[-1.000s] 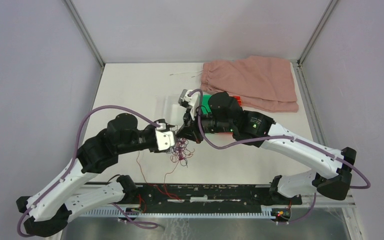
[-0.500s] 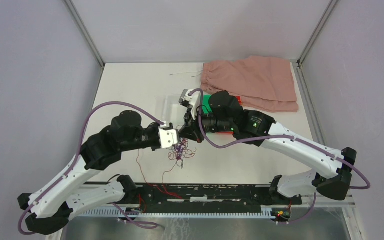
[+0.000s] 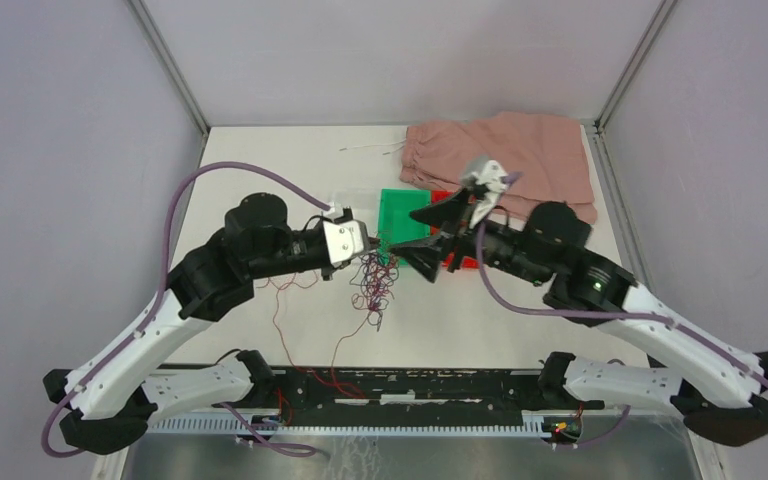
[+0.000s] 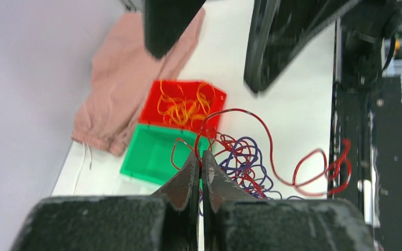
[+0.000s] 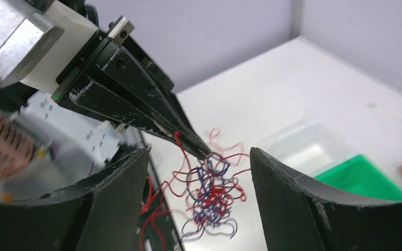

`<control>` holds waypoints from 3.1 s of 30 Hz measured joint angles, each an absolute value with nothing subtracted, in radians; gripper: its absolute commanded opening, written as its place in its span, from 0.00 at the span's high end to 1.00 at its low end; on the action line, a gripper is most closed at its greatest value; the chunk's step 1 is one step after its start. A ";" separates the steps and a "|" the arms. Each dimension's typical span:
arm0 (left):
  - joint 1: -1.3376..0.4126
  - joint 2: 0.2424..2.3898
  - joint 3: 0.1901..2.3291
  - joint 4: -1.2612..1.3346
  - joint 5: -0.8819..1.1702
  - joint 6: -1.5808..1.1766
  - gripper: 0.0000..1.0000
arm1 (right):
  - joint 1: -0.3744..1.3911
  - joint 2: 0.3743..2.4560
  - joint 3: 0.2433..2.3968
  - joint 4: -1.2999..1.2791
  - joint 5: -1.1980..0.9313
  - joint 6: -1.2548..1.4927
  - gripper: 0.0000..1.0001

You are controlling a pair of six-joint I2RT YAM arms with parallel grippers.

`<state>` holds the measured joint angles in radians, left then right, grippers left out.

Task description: Untangle the cables

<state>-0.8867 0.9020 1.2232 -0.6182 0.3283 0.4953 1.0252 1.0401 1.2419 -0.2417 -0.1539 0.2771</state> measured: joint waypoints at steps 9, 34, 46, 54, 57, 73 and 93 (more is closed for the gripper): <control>-0.883 1.030 1.423 -0.503 0.391 0.412 0.97 | 0.991 0.737 1.037 -0.042 0.170 0.263 0.20; -0.865 1.074 1.565 -0.530 0.549 0.273 0.97 | 0.984 1.057 1.120 0.125 -0.156 0.211 0.43; -0.858 1.074 1.694 -0.556 0.560 0.262 0.97 | 0.951 1.019 0.754 0.327 -0.051 0.293 0.51; -0.853 1.085 1.793 -0.585 0.554 0.265 0.97 | 0.947 1.059 0.678 0.407 -0.019 0.338 0.50; -0.853 1.099 1.840 -0.591 0.552 0.276 0.97 | 0.947 1.107 0.654 0.437 -0.017 0.356 0.49; -0.852 1.177 2.028 -0.632 0.461 0.445 0.97 | 0.947 1.279 0.469 0.577 -0.025 0.461 0.49; -0.852 1.116 2.023 0.081 0.132 0.680 0.97 | 0.947 1.291 0.395 0.581 0.001 0.486 0.46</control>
<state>-0.8520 1.1160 2.0228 0.0811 0.1322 0.6804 0.9466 1.2915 0.3946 0.5812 0.0013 0.4858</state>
